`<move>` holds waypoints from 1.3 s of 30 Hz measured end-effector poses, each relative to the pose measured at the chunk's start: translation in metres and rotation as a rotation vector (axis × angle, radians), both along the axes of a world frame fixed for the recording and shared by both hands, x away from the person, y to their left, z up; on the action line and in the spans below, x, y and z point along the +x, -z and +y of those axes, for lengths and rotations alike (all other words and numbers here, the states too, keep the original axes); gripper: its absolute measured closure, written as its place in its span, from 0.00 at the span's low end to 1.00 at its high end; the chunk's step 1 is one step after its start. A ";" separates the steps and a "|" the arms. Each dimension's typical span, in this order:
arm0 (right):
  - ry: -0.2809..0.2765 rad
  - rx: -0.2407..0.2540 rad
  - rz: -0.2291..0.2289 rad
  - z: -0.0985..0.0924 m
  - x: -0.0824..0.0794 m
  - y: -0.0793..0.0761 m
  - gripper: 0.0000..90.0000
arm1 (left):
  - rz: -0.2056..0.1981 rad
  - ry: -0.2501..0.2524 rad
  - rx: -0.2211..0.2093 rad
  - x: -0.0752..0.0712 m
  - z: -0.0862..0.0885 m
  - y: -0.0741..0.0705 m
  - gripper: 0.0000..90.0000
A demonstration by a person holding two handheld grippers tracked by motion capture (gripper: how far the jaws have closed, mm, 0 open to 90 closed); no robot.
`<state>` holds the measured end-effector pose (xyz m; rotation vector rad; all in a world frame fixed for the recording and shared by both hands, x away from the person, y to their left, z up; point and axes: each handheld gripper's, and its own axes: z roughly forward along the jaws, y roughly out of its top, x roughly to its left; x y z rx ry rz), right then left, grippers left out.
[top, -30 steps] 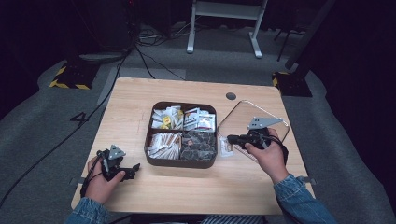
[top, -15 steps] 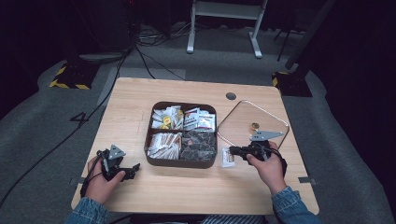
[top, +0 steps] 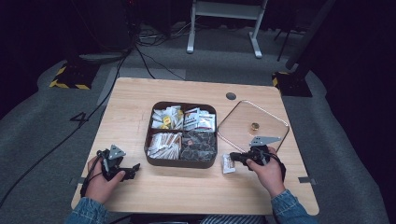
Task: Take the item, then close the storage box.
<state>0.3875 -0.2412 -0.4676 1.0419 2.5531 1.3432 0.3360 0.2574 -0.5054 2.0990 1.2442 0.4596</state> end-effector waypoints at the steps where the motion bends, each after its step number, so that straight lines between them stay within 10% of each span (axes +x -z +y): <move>1: 0.000 -0.011 0.000 0.000 0.000 0.001 0.99 | 0.000 -0.001 -0.003 0.000 0.000 0.000 0.12; 12: -0.008 -0.118 0.009 0.004 -0.001 0.011 0.94 | 0.002 0.000 -0.005 0.001 -0.001 0.000 0.12; 20: 0.051 -0.146 -0.060 0.001 0.002 0.010 0.52 | 0.001 -0.002 -0.001 0.001 -0.001 0.000 0.11; 39: 0.230 -0.119 -0.128 -0.038 0.055 -0.034 0.46 | 0.002 -0.008 -0.004 0.002 -0.003 0.000 0.11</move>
